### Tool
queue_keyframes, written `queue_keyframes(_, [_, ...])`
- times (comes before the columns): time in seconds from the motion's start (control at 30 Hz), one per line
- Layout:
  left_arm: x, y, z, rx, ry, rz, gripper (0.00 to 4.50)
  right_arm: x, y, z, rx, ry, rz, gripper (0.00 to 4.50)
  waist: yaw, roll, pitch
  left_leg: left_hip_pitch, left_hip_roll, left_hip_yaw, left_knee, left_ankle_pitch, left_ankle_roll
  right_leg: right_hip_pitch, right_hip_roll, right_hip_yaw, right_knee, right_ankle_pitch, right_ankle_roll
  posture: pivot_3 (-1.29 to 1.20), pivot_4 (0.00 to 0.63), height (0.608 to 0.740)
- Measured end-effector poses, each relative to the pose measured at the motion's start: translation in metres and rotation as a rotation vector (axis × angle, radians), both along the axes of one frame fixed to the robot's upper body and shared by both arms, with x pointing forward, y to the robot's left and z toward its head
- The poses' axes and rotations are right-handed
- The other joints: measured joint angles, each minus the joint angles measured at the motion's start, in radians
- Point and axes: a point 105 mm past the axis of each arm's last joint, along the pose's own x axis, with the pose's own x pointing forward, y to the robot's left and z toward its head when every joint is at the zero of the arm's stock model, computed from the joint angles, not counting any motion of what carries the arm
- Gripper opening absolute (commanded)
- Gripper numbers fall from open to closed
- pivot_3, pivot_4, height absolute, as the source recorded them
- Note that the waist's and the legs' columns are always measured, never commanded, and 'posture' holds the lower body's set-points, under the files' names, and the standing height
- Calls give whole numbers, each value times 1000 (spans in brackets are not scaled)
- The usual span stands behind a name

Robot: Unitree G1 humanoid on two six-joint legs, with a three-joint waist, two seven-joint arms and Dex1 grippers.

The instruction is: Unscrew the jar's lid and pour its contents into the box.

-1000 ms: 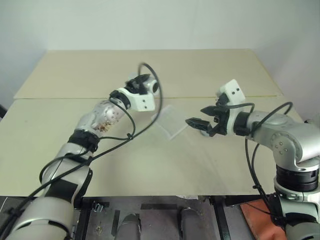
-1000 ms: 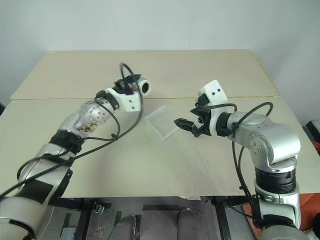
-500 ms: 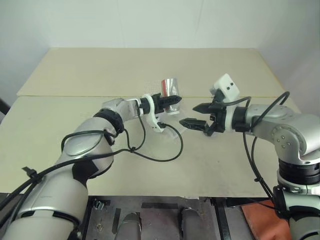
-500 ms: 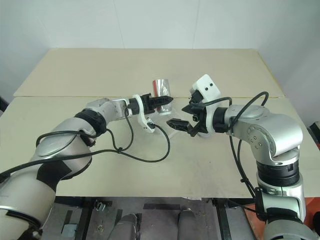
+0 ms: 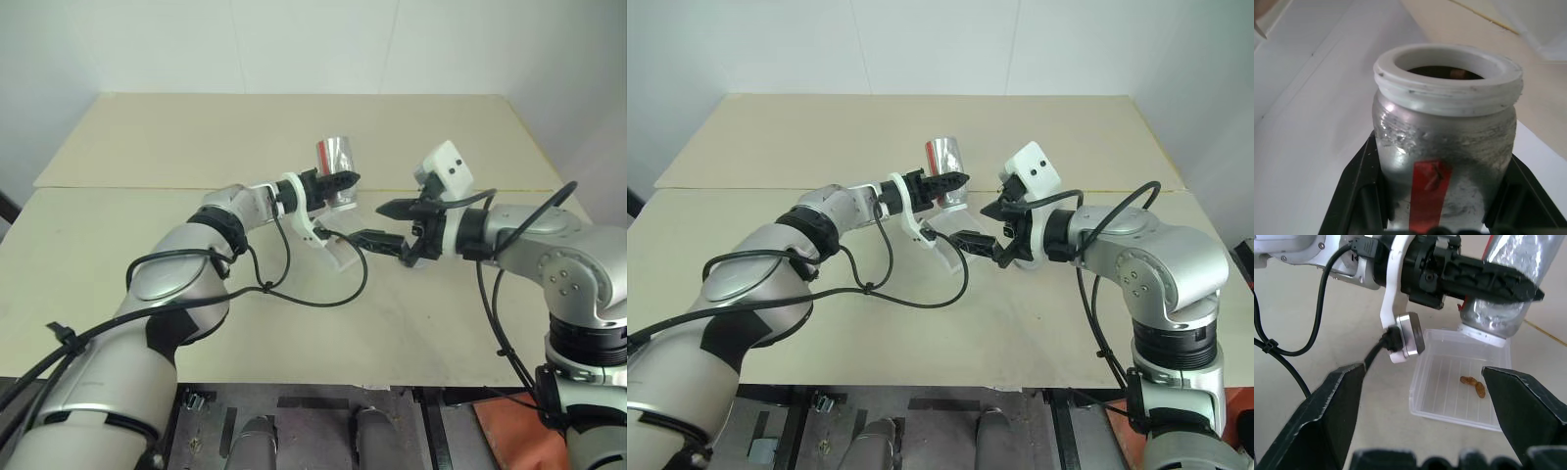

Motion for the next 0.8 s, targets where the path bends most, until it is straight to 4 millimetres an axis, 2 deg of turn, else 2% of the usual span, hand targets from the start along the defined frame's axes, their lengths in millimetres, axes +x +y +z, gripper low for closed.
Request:
queue_keyframes(0.1, [0,11,8,-130,110,22,1924,0,-1,1,0,-7,-1,4454,-2,0,0,0,0,0,0,0,0,0,0,0,0,0,0,0,150,740])
queue_keyframes(0.23, [2,37,26,-479,377,70,1924,0,-6,-3,-11,6,-7,4454,-4,0,0,0,0,0,0,1,-1,0,0,0,0,0,0,0,150,740])
queue_keyframes(0.3, [8,53,30,-708,555,115,1924,-1,-6,-2,-8,-1,1,4454,-5,0,0,0,0,0,0,1,-2,0,0,0,0,0,0,0,150,740])
queue_keyframes(0.47, [18,96,16,-1182,1009,175,1924,-2,-7,-2,-6,-15,16,4454,-13,0,0,0,1,0,1,1,-1,1,0,0,1,0,0,0,150,740])
queue_keyframes(0.57, [14,116,9,-1395,1239,146,1924,-2,-8,-5,-4,-13,16,4454,-24,1,0,0,1,-1,3,0,-1,1,0,-1,1,0,0,0,150,740])
queue_keyframes(0.67, [0,127,0,-1513,1413,111,1924,-2,-9,-5,-1,-20,16,4454,-36,1,0,1,1,-1,5,0,0,2,0,-1,2,0,0,0,150,740])
queue_keyframes(0.8, [-21,132,-17,-1575,1522,103,1924,-2,-10,-6,1,-38,15,4454,-40,1,-1,6,1,-1,5,-1,1,5,0,0,2,0,0,0,150,740])
